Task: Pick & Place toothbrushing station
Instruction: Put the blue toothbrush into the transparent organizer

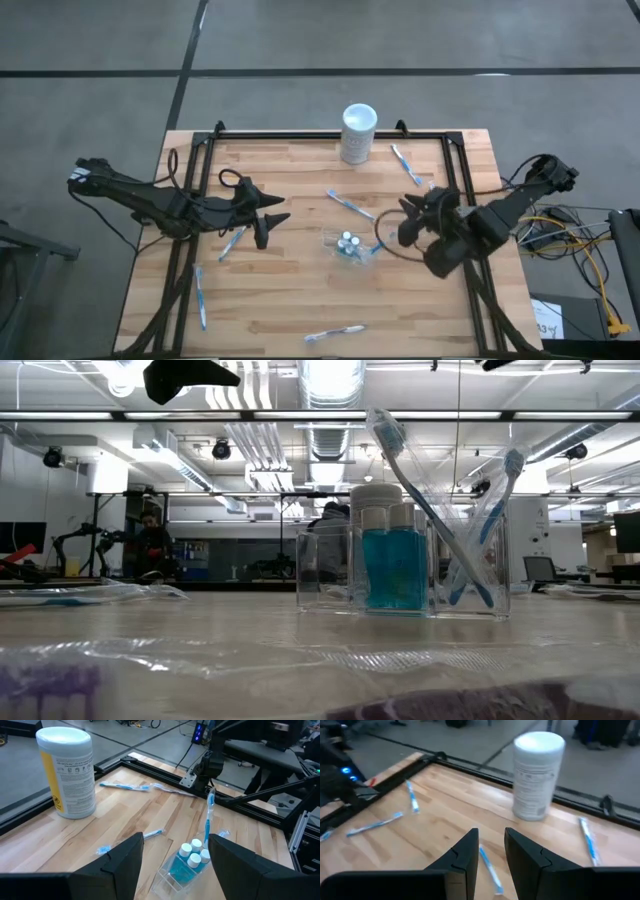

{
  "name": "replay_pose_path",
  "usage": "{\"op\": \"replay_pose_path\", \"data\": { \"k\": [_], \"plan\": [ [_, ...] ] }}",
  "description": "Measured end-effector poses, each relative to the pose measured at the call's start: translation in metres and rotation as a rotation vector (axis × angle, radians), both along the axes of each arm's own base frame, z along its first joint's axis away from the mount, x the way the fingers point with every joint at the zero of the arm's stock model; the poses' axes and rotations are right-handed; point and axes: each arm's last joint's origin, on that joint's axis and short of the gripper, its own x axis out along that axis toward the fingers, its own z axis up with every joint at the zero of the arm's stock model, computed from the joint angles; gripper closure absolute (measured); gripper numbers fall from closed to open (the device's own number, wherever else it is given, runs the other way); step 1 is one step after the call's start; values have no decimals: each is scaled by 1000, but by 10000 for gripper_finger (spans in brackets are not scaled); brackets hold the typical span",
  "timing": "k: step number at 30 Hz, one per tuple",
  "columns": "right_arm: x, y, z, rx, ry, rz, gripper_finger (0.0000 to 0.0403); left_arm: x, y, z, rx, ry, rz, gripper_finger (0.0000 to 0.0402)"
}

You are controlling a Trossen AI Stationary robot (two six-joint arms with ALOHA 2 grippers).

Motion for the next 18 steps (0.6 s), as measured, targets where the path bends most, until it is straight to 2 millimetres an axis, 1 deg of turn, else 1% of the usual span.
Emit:
{"op": "replay_pose_path", "data": {
  "k": [5,8,13,18],
  "plan": [
    [2,-23,-2,101,92,-90,312,0,0,0,0,0,0,172],
    [-2,-38,-2,175,164,-159,312,0,0,0,0,0,0,172],
    [-13,-63,1,141,274,-239,312,0,0,0,0,0,0,172],
    [-24,-91,7,193,369,-286,303,0,0,0,0,0,0,172]
  ]
}}
